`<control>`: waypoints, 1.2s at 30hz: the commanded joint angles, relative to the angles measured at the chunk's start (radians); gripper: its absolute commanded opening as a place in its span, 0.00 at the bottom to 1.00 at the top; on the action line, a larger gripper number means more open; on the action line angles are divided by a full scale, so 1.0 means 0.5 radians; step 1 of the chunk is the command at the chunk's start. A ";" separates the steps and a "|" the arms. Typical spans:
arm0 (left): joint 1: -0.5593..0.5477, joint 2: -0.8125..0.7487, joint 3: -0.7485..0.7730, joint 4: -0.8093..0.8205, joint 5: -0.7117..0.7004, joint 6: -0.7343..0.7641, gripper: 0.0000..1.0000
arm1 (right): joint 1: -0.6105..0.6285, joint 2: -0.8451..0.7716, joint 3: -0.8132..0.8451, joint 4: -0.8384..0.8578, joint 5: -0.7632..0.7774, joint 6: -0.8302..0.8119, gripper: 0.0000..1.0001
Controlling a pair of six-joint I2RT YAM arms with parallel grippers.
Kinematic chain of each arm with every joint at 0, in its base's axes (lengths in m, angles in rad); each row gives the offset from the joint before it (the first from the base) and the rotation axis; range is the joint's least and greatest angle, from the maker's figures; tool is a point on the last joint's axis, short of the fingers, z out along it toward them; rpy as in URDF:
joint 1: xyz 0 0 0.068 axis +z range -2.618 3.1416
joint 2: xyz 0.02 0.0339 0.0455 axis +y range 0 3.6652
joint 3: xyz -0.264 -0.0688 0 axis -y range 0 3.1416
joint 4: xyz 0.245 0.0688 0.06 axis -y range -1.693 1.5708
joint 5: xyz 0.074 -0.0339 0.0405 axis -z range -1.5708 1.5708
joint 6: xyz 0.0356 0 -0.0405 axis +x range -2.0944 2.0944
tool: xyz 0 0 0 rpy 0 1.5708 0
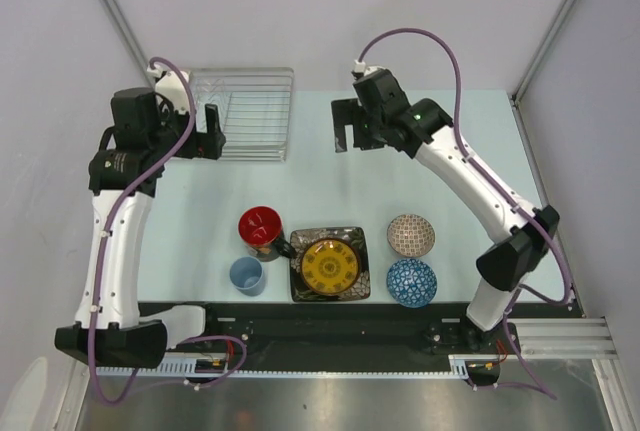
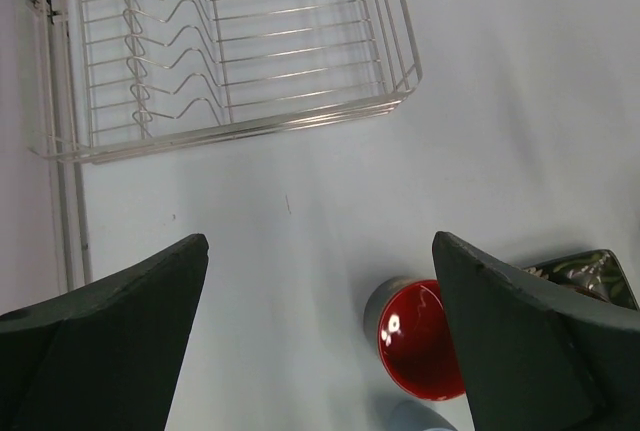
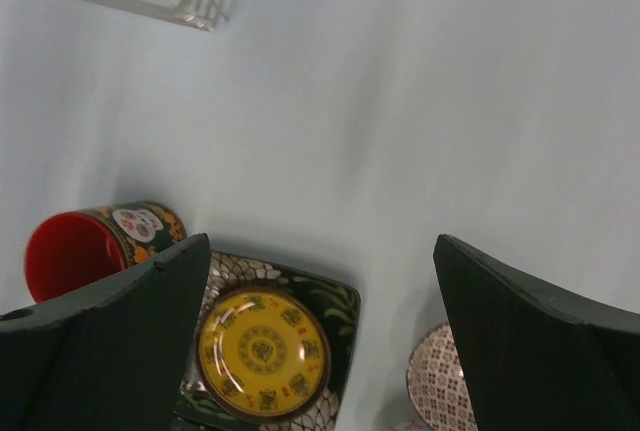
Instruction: Load the mixed dishes into the dish rack
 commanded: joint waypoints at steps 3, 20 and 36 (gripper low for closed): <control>0.000 0.089 -0.069 0.229 -0.106 -0.048 0.97 | 0.034 0.629 0.917 0.019 -0.038 -0.119 1.00; 0.015 0.096 -0.403 0.572 0.020 0.004 0.95 | 0.018 1.223 0.869 0.862 -0.249 0.061 0.90; 0.015 -0.012 -0.585 0.701 0.081 0.023 0.96 | 0.012 1.511 0.847 1.154 -0.231 0.396 0.90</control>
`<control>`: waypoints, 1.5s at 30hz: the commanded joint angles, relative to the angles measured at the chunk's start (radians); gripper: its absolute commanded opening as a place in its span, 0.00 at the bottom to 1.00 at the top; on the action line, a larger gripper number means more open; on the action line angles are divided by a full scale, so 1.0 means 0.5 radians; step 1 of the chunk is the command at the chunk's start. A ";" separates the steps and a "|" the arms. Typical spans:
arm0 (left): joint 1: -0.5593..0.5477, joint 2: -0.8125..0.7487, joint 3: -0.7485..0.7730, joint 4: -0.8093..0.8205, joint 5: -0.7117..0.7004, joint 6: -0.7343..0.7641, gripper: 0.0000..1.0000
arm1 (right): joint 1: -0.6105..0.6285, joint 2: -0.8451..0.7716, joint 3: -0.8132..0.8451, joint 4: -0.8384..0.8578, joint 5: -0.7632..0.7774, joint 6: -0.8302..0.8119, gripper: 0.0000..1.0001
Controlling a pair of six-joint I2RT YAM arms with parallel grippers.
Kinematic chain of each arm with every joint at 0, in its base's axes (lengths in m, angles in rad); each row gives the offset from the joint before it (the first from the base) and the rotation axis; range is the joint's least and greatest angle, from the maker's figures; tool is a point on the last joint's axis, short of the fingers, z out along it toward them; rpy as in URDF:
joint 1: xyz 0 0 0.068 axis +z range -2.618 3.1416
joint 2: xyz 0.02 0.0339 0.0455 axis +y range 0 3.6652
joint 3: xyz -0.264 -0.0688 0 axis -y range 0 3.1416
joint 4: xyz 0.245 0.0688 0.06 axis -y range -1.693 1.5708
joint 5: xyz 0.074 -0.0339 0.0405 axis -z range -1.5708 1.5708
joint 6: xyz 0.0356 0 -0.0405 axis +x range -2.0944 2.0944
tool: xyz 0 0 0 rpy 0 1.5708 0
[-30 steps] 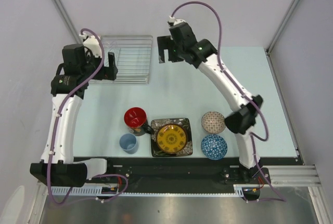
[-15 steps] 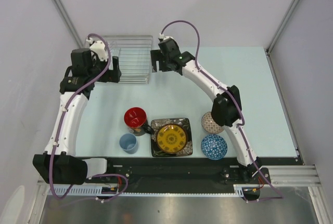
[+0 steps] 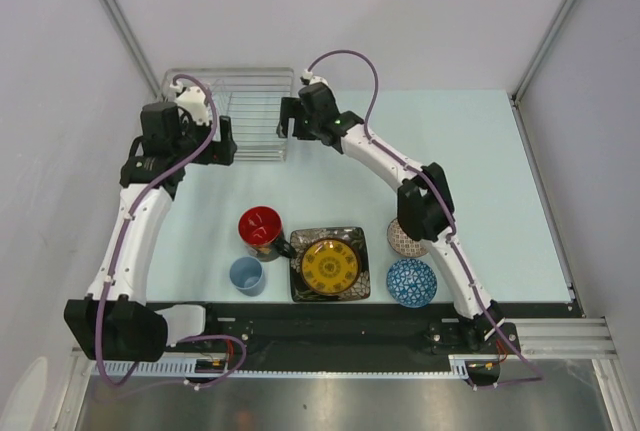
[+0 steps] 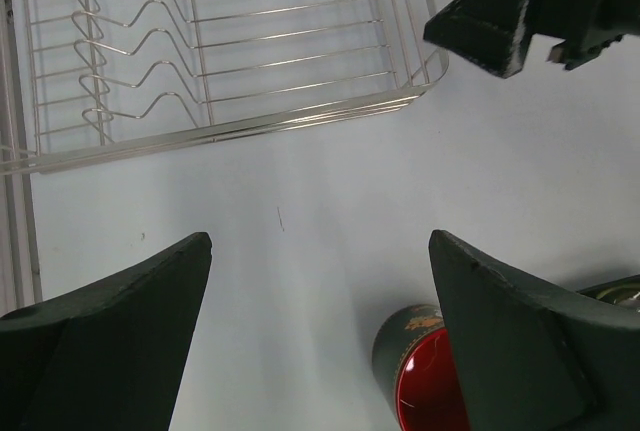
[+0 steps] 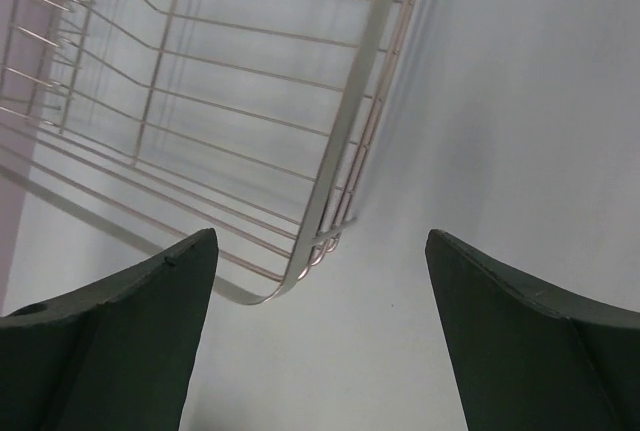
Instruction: Load the mixed dishes into the dish rack
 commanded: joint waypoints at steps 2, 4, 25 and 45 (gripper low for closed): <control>0.009 -0.092 -0.009 0.098 0.073 0.033 0.96 | 0.008 0.107 0.030 0.108 0.103 0.096 0.88; 0.009 -0.089 -0.015 0.092 0.082 0.036 0.96 | 0.005 0.122 0.024 0.108 0.167 0.105 0.87; 0.019 -0.199 -0.101 0.135 -0.016 0.109 0.96 | -0.029 0.116 -0.095 -0.239 0.649 0.019 0.19; 0.043 -0.205 -0.122 0.156 0.011 0.128 0.96 | -0.425 -0.706 -1.346 -0.595 1.002 0.569 0.00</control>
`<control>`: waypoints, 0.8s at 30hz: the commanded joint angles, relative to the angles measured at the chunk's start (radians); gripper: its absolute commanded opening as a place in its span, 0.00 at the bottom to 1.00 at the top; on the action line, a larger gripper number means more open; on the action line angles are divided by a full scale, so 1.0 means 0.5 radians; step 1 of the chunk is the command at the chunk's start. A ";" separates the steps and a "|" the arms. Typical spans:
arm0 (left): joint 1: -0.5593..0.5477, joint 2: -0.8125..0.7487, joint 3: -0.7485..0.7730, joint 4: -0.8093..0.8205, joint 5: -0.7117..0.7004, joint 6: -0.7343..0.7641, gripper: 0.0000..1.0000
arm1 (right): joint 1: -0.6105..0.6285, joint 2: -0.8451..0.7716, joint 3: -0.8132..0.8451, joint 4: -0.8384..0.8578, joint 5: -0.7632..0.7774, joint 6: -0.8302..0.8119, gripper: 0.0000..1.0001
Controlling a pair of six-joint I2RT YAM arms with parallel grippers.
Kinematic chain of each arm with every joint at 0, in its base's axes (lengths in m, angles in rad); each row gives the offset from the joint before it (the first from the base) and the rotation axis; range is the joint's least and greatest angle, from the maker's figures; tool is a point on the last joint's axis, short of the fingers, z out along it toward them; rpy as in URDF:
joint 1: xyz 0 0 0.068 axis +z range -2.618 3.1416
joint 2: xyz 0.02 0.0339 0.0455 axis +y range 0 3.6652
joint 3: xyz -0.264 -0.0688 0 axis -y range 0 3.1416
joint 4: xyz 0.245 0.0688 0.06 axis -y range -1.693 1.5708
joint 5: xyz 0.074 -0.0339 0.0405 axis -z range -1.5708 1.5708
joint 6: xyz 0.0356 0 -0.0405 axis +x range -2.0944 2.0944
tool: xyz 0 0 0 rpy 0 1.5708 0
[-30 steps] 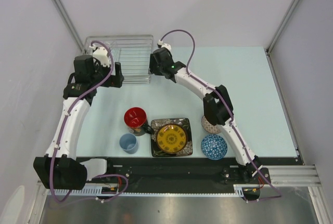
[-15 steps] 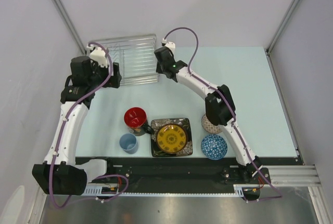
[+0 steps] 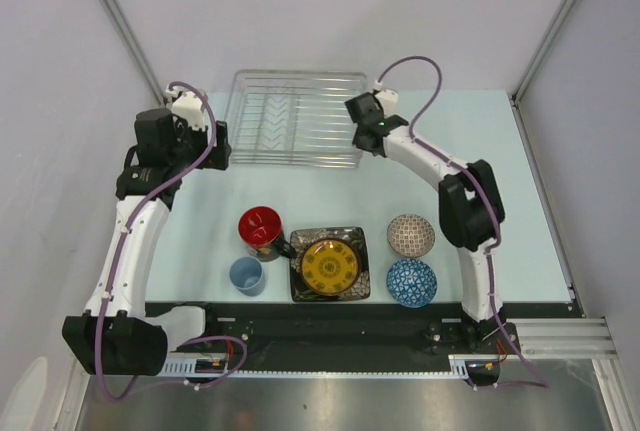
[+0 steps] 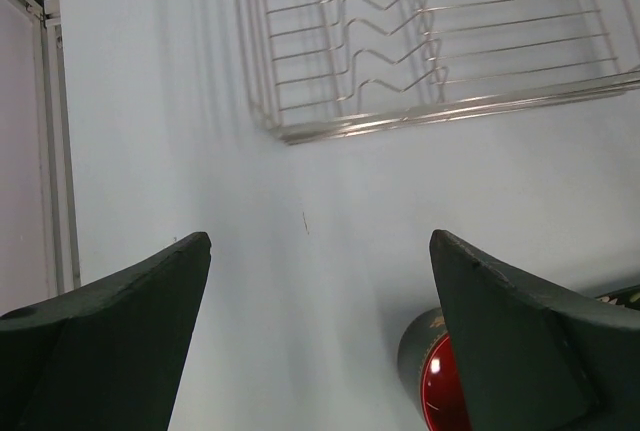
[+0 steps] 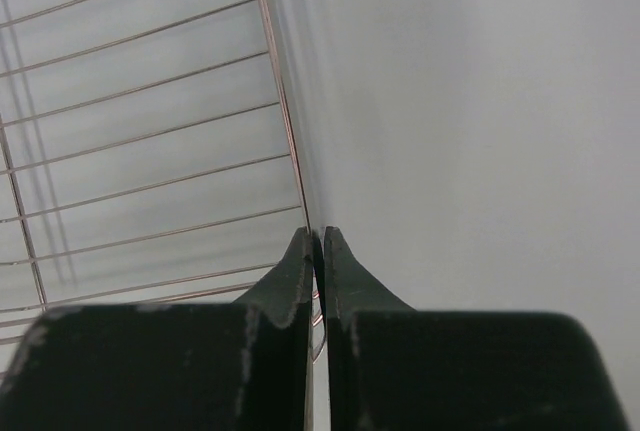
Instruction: Load the mixed dishes into the dish rack
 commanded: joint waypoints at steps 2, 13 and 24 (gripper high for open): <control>0.015 -0.038 -0.052 0.117 0.037 0.020 0.96 | -0.198 -0.230 -0.446 -0.385 0.200 0.276 0.00; 0.000 0.583 0.030 0.451 0.095 0.020 0.95 | -0.103 -0.584 -0.658 -0.697 0.353 0.174 0.00; -0.200 1.416 0.975 0.424 0.125 -0.011 0.94 | -0.248 -0.728 -0.805 -0.784 0.234 0.104 0.42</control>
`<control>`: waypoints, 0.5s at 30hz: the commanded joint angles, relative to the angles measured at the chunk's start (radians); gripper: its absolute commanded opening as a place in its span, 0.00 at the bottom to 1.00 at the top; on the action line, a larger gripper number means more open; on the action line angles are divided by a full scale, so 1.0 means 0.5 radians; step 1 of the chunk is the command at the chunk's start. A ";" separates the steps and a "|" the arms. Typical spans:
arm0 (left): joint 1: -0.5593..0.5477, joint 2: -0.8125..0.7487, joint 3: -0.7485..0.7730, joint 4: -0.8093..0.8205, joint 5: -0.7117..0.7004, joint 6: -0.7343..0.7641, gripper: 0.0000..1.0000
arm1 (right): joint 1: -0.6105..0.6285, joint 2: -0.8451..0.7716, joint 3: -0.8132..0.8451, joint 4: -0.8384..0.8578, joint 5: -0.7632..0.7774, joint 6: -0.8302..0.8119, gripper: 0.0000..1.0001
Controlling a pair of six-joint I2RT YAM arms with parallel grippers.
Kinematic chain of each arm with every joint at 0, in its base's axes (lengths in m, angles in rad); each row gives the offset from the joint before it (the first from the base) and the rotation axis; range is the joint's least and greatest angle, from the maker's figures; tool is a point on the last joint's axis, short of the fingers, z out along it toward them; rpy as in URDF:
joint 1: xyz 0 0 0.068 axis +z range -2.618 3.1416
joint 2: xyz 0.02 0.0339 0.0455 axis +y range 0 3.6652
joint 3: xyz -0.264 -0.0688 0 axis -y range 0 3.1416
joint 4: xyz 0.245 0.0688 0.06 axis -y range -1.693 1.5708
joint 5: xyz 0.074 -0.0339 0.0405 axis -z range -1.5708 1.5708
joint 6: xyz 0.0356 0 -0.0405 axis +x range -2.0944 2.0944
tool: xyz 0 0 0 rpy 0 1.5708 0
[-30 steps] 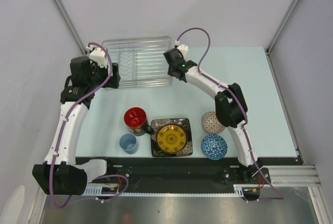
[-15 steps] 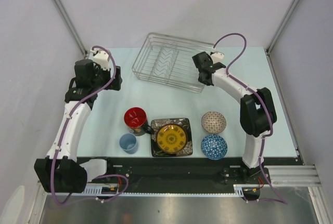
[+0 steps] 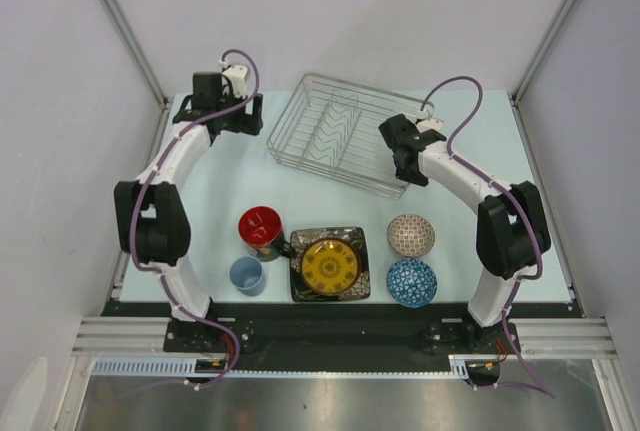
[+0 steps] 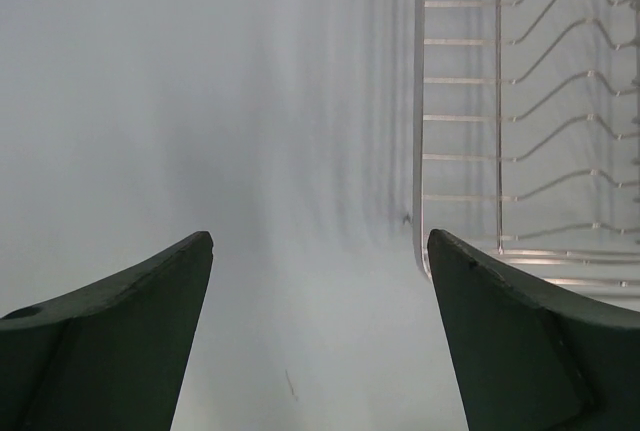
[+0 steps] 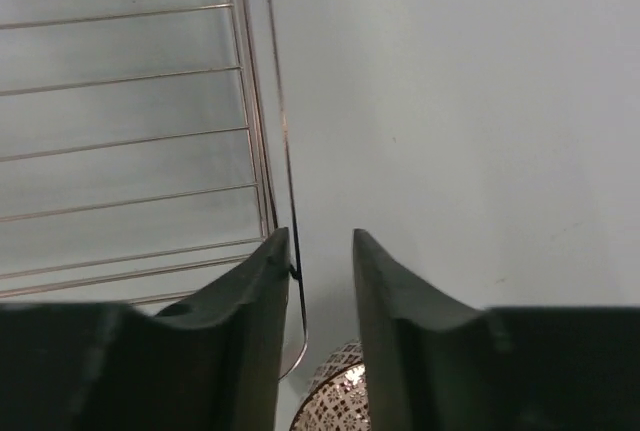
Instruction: Load the mixed dishes into the dish rack
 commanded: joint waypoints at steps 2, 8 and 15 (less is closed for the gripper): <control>-0.098 0.225 0.450 0.053 0.092 -0.035 0.94 | -0.108 -0.045 -0.043 -0.152 -0.070 -0.040 0.55; -0.187 0.397 0.509 0.092 0.110 -0.020 0.93 | -0.243 0.019 -0.009 -0.011 -0.263 -0.067 0.76; -0.221 0.499 0.506 0.080 0.107 -0.001 0.91 | -0.317 0.191 0.349 -0.041 -0.340 -0.165 0.81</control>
